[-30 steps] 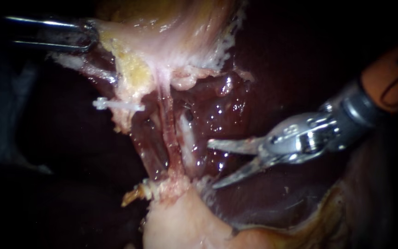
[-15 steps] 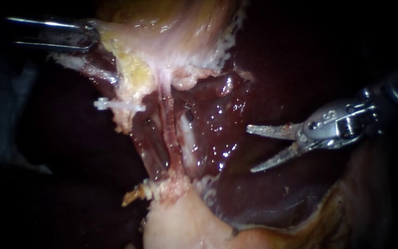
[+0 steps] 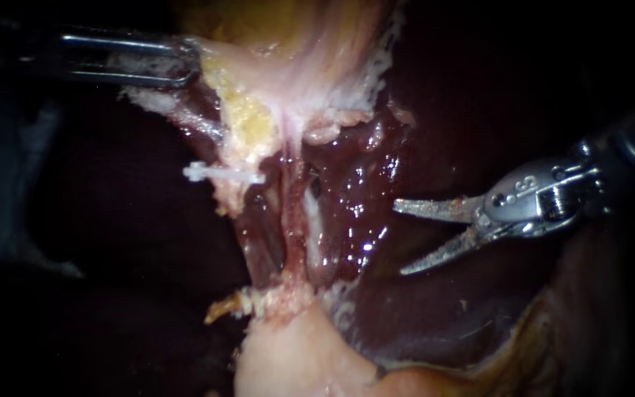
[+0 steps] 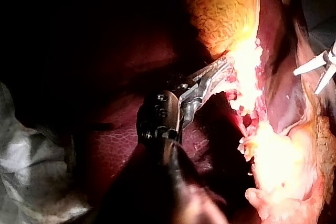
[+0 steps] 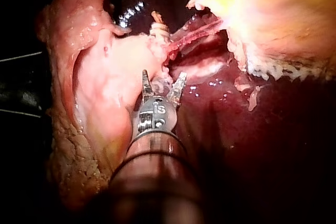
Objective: Go back from the cut left tube
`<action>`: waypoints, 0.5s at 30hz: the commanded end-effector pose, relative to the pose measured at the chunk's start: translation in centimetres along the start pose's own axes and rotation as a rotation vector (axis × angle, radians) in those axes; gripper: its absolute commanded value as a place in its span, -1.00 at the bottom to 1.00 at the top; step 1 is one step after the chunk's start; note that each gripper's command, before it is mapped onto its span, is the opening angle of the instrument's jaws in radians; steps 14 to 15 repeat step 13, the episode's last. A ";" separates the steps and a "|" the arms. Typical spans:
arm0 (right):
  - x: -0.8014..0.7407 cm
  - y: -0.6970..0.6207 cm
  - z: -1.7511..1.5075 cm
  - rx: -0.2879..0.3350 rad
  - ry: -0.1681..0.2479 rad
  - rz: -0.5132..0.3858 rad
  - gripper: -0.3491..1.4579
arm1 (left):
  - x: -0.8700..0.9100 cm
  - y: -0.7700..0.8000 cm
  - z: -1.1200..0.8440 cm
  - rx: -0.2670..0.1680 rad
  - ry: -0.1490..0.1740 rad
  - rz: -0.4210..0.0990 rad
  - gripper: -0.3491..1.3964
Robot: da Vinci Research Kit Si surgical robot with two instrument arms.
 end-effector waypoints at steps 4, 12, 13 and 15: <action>-0.01 0.00 -0.01 0.000 0.000 0.000 0.97 | 0.00 -0.02 0.01 -0.001 -0.003 0.001 -1.00; 0.08 -0.06 0.04 0.042 0.016 0.000 0.97 | 0.00 -0.03 0.01 -0.002 -0.003 0.001 -1.00; 0.11 -0.09 0.07 0.050 0.021 0.000 0.95 | 0.00 -0.03 0.01 -0.002 -0.003 0.001 -1.00; 0.11 -0.09 0.07 0.050 0.021 0.000 0.95 | 0.00 -0.03 0.01 -0.002 -0.003 0.001 -1.00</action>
